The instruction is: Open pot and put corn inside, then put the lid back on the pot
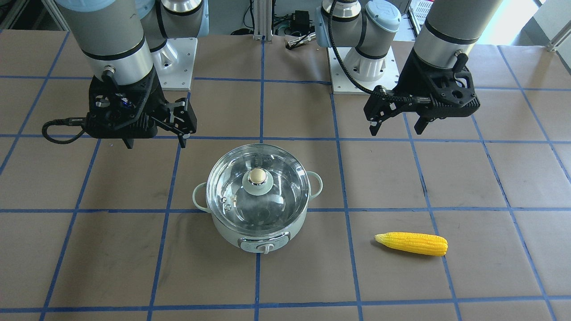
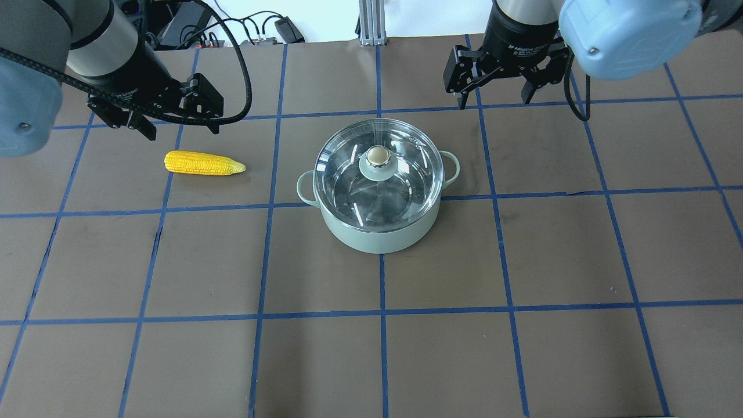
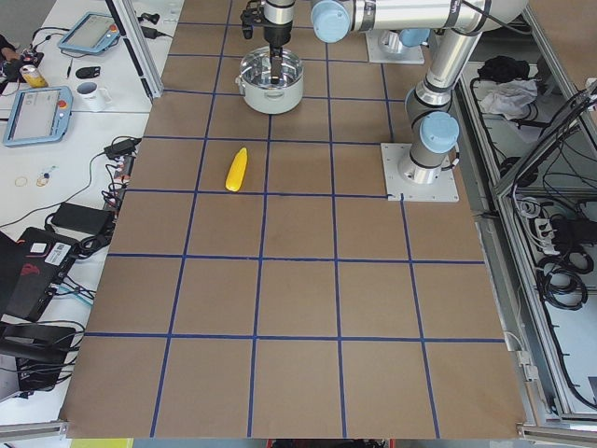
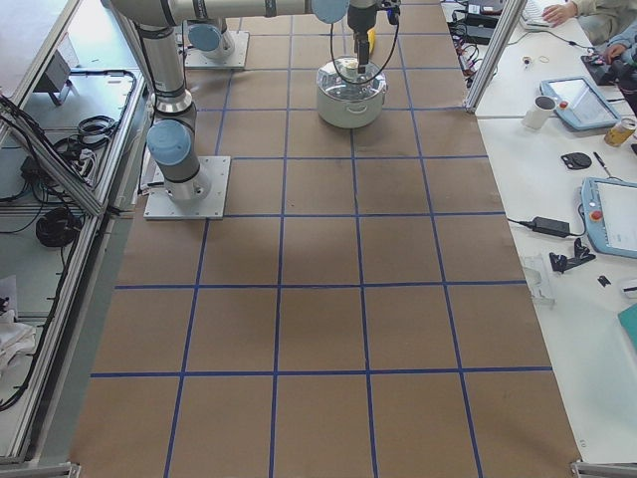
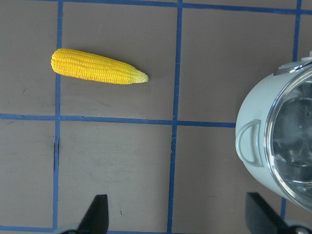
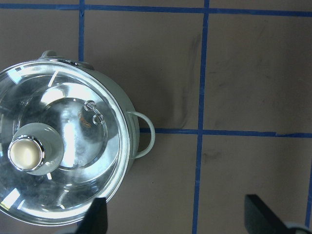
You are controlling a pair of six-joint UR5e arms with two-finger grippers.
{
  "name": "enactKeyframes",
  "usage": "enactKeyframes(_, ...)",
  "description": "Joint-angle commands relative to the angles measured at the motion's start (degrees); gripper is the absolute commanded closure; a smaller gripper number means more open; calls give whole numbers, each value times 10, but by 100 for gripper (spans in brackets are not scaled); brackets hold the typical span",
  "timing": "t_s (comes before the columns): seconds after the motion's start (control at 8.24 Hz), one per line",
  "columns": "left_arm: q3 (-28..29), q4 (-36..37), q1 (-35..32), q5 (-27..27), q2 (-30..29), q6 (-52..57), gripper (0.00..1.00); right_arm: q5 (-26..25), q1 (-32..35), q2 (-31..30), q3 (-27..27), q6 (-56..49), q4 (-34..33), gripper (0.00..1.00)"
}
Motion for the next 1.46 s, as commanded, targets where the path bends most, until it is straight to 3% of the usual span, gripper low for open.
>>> enactKeyframes(0.0,-2,0,0,7,-1,4,0,21,-25,-5,-1,-7,5,0)
enactKeyframes(0.24,3,2,1,6,-10,87,0,27,-34,-12,0,-5,9,0)
enactKeyframes(0.49,5,11,9,7,-35,360,0,28,-33,-6,0,-7,9,0)
enactKeyframes(0.61,5,39,10,7,-49,444,0,28,-32,-6,1,-7,8,0)
enactKeyframes(0.97,5,87,16,32,-76,667,0,28,63,39,-8,104,-47,0)
enactKeyframes(1.09,-2,145,30,39,-97,754,0,28,85,68,-10,148,-90,0)
enactKeyframes(1.33,-2,179,81,38,-134,863,0,27,95,80,-15,140,-97,0)
